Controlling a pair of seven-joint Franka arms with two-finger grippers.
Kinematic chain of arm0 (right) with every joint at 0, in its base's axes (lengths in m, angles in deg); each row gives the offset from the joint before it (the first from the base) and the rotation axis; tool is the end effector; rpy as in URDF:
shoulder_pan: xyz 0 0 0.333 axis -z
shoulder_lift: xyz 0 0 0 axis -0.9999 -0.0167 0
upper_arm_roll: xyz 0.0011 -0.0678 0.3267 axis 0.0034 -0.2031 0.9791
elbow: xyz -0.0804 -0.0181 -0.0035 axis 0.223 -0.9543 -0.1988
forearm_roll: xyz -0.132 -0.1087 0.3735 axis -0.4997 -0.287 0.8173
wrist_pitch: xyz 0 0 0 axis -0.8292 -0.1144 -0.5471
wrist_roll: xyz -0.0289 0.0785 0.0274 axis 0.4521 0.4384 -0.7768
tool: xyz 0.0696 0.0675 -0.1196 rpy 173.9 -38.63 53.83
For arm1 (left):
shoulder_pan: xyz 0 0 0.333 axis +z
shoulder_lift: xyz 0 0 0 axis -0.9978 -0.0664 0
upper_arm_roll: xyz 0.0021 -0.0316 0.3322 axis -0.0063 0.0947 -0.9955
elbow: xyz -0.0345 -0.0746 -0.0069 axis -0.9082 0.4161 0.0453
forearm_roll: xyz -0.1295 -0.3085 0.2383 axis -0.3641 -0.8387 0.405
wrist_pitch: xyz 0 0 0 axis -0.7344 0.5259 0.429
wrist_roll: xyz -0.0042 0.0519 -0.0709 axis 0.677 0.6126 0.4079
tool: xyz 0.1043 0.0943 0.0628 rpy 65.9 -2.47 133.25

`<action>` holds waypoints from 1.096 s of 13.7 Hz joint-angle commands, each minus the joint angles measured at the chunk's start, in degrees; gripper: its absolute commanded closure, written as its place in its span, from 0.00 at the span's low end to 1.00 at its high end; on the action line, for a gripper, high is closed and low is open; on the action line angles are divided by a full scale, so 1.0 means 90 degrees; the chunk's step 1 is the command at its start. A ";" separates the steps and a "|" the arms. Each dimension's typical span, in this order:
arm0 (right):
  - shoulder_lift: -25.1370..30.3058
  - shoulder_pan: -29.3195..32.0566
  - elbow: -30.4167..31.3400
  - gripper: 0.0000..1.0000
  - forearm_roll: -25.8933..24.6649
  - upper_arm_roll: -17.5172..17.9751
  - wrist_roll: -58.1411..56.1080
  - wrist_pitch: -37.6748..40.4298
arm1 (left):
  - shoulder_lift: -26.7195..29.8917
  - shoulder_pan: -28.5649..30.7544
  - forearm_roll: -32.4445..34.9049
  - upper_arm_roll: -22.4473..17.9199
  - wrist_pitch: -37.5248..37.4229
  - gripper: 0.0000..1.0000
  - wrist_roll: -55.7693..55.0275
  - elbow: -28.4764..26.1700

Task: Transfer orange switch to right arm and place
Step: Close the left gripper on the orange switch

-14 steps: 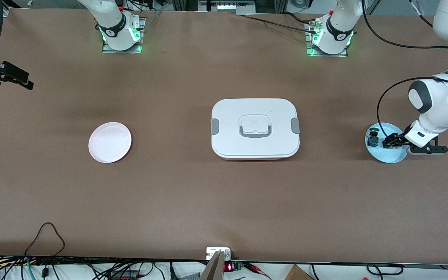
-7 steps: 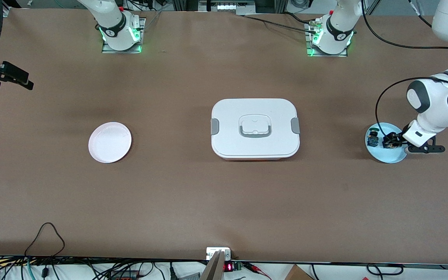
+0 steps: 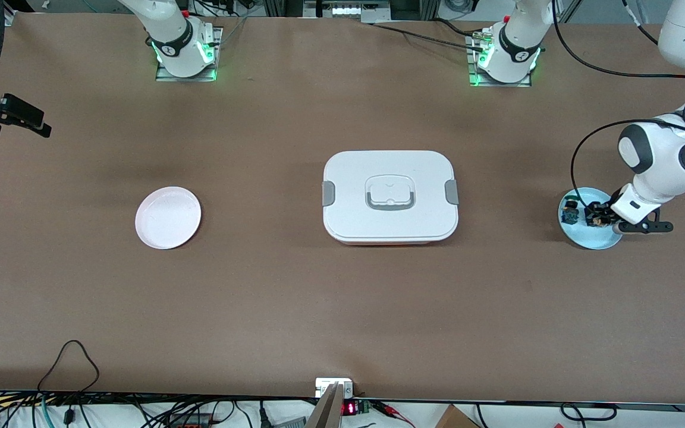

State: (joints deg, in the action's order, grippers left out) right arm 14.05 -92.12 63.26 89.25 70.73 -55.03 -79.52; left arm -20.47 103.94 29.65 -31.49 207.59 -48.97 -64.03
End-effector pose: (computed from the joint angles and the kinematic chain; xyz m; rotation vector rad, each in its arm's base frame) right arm 0.5523 -0.0391 0.5797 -3.1121 0.0533 0.0811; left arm 0.5438 0.2062 0.1349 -3.0700 -0.0177 -0.0448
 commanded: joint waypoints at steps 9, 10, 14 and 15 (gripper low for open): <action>-0.0034 0.0078 -0.0077 0.00 -0.0087 0.0081 0.0059 0.0104 | 0.1210 0.0099 -0.1433 0.0886 -0.3985 0.70 0.0926 0.1609; -0.0034 0.0078 -0.0077 0.00 -0.0087 0.0091 0.0058 0.0104 | 0.1210 0.0089 -0.1883 0.0896 -0.4182 0.70 0.1462 0.1727; -0.0043 0.0078 -0.0058 0.00 -0.0087 0.0081 0.0049 0.0103 | 0.0996 0.0069 -0.4050 0.1100 -0.4894 0.70 0.3668 0.1738; -0.0101 0.0088 -0.0067 0.00 -0.0077 0.0081 0.0049 0.0094 | 0.0976 0.0021 -0.4413 0.1159 -0.5013 0.69 0.4177 0.1748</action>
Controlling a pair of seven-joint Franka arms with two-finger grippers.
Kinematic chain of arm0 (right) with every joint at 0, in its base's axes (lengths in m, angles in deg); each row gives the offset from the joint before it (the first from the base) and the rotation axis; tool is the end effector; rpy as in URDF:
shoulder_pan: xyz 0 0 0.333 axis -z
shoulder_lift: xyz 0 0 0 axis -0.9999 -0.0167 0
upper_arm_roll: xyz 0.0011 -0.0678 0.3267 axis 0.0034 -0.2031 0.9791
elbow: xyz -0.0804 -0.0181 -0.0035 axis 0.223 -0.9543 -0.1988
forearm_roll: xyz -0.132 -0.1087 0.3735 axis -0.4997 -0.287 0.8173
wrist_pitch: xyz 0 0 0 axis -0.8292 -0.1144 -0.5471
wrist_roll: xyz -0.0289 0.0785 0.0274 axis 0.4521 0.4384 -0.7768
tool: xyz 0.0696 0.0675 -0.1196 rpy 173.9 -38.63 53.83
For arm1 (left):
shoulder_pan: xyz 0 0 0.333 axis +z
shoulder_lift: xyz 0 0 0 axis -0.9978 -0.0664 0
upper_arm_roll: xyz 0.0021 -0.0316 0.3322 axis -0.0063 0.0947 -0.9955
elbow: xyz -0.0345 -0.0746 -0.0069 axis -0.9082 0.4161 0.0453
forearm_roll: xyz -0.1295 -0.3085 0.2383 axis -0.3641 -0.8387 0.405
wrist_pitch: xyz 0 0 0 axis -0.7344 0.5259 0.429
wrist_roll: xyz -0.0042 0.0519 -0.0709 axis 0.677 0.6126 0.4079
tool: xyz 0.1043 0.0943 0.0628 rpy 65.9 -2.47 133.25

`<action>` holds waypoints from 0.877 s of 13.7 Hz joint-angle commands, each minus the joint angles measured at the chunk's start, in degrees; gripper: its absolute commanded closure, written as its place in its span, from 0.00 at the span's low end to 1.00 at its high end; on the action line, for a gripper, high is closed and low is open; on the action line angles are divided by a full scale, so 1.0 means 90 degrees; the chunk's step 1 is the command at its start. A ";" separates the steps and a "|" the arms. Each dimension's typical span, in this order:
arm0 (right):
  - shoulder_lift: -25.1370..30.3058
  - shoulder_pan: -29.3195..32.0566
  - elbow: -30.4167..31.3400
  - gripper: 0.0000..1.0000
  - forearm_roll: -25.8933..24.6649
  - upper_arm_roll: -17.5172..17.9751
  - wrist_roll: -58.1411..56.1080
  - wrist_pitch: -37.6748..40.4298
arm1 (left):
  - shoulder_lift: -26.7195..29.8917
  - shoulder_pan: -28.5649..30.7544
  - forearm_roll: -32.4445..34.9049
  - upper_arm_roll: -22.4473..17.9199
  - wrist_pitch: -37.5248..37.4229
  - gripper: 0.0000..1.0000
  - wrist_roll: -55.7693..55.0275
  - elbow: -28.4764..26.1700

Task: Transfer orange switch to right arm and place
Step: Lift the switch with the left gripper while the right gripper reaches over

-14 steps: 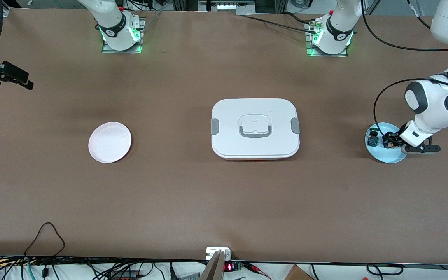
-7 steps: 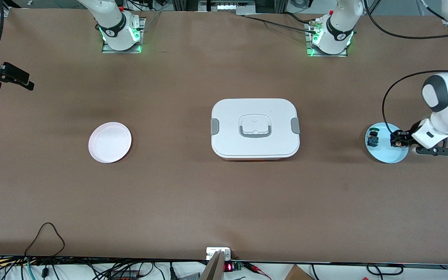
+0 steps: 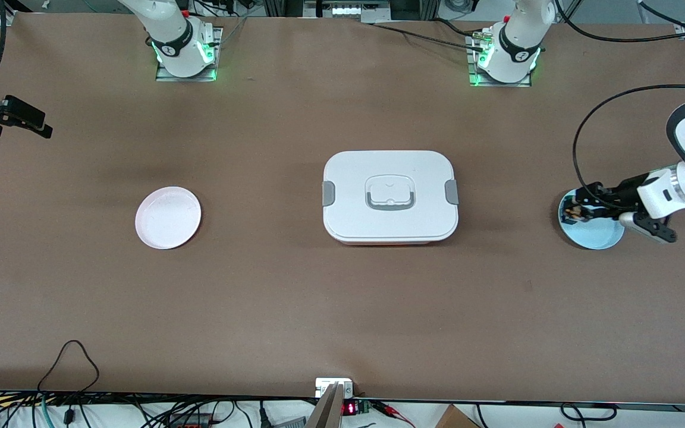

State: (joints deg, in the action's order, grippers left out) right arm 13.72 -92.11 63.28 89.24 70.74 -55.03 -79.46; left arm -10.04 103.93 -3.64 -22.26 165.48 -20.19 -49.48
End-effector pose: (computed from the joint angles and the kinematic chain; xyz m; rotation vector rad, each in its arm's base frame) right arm 0.5535 -0.0390 0.5763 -3.1123 0.0535 0.0922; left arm 0.5957 0.0684 0.3035 2.5789 -0.4229 0.0051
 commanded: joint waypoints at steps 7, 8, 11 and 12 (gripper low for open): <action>-0.0154 0.0097 -0.0089 0.00 0.2000 0.0031 0.0078 0.0098 | -0.0387 0.0002 -0.3224 0.1400 -0.0843 0.71 0.3890 0.0345; -0.0193 0.0088 -0.0088 0.00 0.2322 0.0041 0.0078 0.0098 | -0.0495 0.0002 -0.3644 0.1683 -0.0843 0.71 0.4417 0.0404; -0.0378 0.0039 -0.0011 0.00 0.3657 0.0041 0.0117 0.0088 | -0.0613 -0.0105 -0.5185 0.2455 -0.0766 0.71 0.5687 0.0414; -0.0379 0.0010 0.0260 0.00 0.4243 0.0041 0.0088 -0.0019 | -0.0700 -0.0299 -0.5684 0.2574 -0.0726 0.71 0.6233 0.0492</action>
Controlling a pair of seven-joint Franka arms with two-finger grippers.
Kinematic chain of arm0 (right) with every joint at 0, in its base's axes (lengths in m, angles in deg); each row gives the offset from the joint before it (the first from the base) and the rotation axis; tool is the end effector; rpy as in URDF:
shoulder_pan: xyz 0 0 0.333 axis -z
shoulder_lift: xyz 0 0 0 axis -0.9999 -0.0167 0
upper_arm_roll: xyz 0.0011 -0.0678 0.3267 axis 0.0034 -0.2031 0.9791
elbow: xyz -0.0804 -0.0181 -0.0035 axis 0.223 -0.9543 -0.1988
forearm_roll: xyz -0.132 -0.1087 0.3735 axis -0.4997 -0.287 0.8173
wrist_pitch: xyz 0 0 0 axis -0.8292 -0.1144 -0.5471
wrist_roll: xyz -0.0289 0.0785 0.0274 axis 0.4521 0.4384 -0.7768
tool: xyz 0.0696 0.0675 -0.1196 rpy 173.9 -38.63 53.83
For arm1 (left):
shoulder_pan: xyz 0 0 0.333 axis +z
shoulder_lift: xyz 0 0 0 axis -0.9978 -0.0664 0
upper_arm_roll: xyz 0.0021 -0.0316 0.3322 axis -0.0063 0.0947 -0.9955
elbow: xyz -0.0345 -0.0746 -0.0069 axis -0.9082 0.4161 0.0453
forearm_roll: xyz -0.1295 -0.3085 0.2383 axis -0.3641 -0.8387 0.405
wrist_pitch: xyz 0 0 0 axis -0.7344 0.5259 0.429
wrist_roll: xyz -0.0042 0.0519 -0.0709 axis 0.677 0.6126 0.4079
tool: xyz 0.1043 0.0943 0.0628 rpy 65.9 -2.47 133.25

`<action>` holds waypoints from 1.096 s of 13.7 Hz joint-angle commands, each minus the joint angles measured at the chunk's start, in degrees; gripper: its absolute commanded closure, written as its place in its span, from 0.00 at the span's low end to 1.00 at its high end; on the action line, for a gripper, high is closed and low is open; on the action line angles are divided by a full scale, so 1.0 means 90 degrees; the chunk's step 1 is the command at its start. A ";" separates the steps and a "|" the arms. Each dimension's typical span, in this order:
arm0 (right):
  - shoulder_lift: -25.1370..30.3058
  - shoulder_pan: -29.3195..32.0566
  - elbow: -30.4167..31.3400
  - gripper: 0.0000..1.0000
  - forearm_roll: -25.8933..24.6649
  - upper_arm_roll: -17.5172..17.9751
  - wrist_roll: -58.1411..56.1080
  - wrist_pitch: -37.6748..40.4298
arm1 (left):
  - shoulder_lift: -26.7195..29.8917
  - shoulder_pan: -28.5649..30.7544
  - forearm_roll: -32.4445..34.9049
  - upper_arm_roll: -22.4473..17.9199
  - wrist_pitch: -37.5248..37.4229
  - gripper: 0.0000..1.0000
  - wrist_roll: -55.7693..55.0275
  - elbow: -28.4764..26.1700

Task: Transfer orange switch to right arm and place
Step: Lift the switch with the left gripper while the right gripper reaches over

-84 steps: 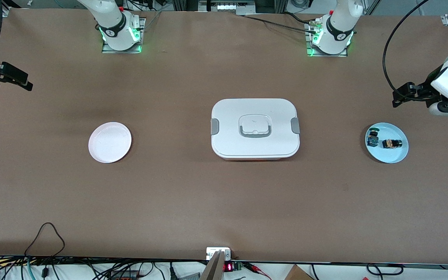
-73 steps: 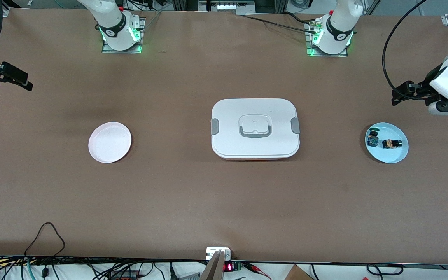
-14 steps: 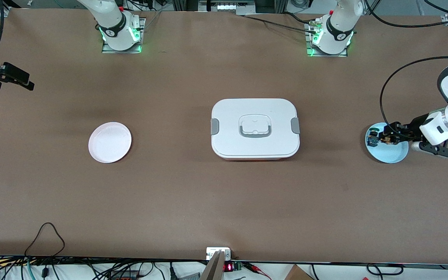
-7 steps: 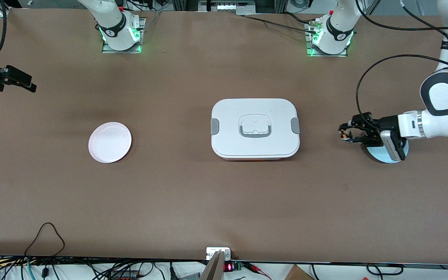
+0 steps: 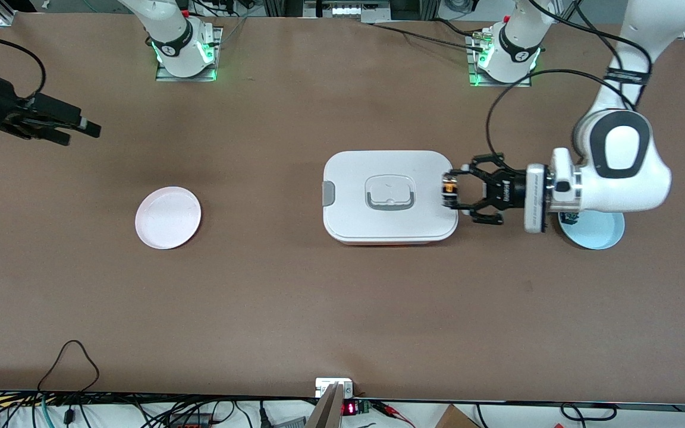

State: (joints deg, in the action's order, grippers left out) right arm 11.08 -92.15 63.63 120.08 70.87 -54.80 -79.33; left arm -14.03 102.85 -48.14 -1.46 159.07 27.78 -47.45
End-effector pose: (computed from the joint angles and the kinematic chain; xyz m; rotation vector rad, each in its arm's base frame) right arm 0.5710 0.0425 0.5710 -2.5769 0.0717 0.1084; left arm 0.6067 -0.2135 0.3696 1.5718 -0.9940 0.6481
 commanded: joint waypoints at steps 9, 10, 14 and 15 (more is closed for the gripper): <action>-0.0455 -0.0601 0.1872 0.00 0.4921 0.0066 -0.0346 -0.0249 | -0.0629 -0.2629 -0.4763 0.0274 0.2123 0.77 0.4313 0.0461; -0.0572 -0.0699 0.2019 0.00 0.5195 0.0066 -0.0590 -0.0240 | -0.0629 -0.2748 -0.5039 0.0274 0.2222 0.77 0.4413 0.0500; -0.0923 -0.1060 0.2226 0.00 0.5696 0.0066 -0.0651 -0.0259 | -0.0668 -0.3256 -0.5636 0.0274 0.2973 0.77 0.4541 0.0861; -0.1031 -0.1119 0.2216 0.00 0.5812 0.0066 -0.0651 -0.0249 | -0.0707 -0.3344 -0.5686 0.0274 0.3101 0.77 0.4541 0.0920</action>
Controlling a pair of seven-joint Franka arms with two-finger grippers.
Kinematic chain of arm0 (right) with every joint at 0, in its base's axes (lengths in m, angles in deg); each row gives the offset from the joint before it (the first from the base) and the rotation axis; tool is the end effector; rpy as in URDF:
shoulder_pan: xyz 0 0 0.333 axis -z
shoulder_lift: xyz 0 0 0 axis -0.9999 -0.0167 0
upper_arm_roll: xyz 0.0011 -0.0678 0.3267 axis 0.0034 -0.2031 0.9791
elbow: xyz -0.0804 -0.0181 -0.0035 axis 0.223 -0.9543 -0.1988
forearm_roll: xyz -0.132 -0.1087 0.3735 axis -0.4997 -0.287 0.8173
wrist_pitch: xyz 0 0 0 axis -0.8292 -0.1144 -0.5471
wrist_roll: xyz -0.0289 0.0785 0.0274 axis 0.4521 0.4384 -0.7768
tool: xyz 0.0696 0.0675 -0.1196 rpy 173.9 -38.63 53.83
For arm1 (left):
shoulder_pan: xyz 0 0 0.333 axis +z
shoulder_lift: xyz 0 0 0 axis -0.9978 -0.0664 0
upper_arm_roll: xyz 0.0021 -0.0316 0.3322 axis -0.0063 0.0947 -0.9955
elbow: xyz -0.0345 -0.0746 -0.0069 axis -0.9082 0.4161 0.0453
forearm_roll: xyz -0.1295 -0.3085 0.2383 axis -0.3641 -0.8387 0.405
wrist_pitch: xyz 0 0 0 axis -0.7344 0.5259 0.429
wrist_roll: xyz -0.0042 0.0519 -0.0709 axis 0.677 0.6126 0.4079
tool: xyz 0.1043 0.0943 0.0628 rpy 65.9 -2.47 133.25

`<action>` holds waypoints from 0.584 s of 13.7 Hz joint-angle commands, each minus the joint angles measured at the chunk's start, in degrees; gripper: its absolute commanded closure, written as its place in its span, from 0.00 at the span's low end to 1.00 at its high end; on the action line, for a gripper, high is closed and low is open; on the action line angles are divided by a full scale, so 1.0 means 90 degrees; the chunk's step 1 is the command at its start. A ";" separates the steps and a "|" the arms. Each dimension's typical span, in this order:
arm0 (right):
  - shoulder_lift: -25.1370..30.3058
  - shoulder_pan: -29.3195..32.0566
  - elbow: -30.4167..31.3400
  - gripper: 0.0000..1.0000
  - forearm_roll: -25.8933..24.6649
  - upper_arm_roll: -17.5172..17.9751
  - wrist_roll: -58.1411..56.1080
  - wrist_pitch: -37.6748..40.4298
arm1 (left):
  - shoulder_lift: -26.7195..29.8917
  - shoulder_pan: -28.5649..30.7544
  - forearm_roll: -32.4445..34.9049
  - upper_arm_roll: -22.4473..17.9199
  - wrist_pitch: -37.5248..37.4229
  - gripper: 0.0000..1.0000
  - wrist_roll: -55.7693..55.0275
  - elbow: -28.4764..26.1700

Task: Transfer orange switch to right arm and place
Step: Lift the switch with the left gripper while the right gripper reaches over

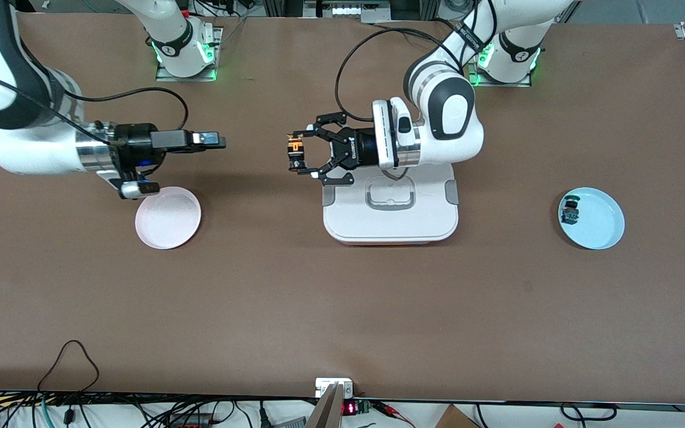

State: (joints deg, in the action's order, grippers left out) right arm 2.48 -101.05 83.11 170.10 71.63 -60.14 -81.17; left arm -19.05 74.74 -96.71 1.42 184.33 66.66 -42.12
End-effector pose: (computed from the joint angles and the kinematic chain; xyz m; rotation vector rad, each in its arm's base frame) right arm 0.5614 0.2099 0.4272 -1.7148 0.2501 0.4633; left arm 0.5424 -0.4919 0.3890 1.3563 -0.8700 1.2139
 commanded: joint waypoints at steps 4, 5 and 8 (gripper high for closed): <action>-0.0291 -0.0510 0.0022 0.00 0.0860 -0.0019 -0.0106 -0.0044 | -0.0159 -0.0348 -0.0396 -0.0047 0.0344 0.77 0.0231 0.0368; -0.0350 -0.0588 -0.0036 0.00 0.1016 -0.0019 -0.0271 -0.0054 | -0.0159 -0.0388 -0.0493 -0.0047 0.0354 0.77 0.0240 0.0368; -0.0536 -0.0843 -0.0134 0.00 0.1115 -0.0019 -0.1442 -0.0016 | -0.0140 -0.0554 -0.0659 -0.0047 0.0617 0.77 0.0240 0.0368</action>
State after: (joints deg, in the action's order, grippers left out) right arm -1.10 -107.08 83.05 178.91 71.75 -68.08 -81.43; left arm -19.49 71.44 -99.89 1.39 187.89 66.90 -40.64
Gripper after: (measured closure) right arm 0.000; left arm 0.278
